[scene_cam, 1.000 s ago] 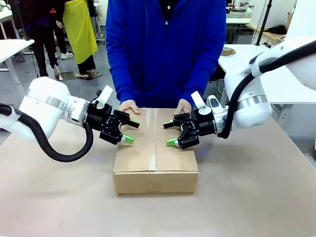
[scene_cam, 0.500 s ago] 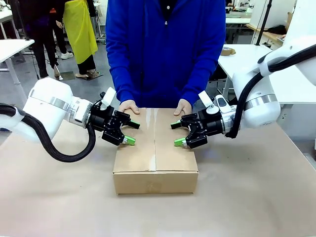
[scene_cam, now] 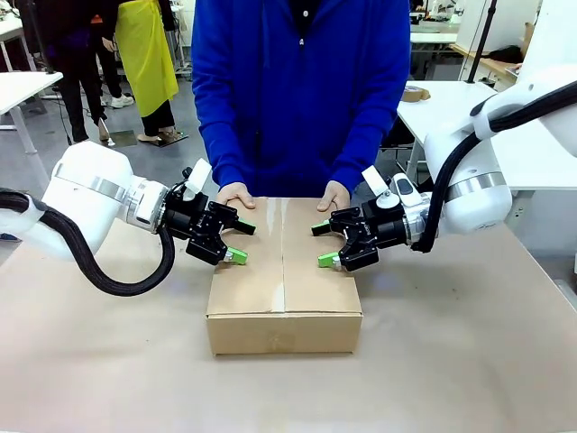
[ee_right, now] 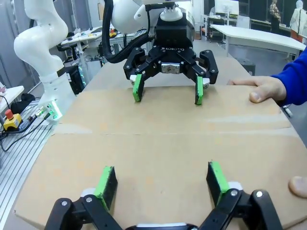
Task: Pack the gift set into the box.
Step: Press and hold the closed box until the human finishes sealing it.
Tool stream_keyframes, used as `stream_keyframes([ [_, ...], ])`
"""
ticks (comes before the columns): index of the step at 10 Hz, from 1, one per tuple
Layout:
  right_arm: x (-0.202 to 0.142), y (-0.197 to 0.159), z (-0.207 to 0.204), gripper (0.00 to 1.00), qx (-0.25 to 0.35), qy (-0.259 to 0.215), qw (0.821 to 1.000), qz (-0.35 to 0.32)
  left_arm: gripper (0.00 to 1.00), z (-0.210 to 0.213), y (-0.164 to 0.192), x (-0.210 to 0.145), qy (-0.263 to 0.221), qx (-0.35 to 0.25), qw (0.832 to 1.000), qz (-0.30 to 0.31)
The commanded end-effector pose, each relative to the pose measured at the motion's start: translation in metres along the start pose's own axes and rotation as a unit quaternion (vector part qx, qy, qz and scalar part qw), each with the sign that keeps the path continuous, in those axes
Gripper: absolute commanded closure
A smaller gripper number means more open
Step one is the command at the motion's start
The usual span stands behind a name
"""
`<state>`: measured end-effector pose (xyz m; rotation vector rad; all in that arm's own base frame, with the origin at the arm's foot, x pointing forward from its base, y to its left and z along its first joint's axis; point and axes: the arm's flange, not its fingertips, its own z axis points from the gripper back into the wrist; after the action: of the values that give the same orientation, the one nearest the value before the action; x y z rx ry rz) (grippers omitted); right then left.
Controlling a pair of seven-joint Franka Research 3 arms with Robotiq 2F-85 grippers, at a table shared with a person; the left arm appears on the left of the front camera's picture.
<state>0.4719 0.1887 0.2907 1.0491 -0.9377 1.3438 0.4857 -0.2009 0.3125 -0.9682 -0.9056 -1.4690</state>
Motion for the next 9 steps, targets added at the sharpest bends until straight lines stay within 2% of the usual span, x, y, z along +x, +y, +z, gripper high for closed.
stream_keyframes([
  [1,0.0006,-0.0013,0.0008,0.0,-0.003,-0.001,1.0,0.006,0.0,-0.0004,-0.0006,-0.0005,0.001,-0.001,1.0,0.0],
  [9,0.0006,-0.0013,0.0008,0.0,-0.003,-0.001,1.0,0.006,0.0,-0.0004,-0.0006,-0.0005,0.001,-0.001,1.0,0.0],
])
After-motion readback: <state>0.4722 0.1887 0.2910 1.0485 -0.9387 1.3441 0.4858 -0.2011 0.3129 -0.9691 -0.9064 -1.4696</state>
